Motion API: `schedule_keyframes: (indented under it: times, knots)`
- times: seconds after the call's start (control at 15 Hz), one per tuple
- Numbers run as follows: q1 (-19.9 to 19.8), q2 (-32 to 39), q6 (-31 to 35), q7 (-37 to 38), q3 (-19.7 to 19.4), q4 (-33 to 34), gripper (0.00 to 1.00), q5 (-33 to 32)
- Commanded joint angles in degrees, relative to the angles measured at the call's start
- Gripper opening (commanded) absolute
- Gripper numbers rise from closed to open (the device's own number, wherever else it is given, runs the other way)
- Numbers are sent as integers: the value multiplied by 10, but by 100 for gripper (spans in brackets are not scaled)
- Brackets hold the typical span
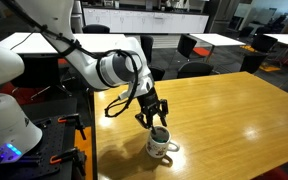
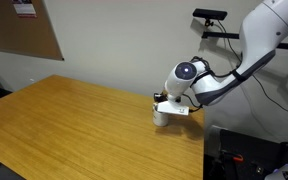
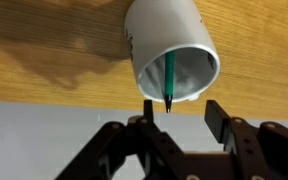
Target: Remove the green pen from the mug
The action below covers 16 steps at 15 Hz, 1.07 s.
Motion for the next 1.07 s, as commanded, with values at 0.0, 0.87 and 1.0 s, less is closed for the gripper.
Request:
schedule_keyframes:
  times: [0.0, 0.87, 1.0]
  knots:
    - [12, 26, -32, 17, 1, 28, 52, -7]
    - [349, 62, -26, 0, -323, 61, 51, 59]
    - [367, 69, -25, 0, -339, 64, 50, 62]
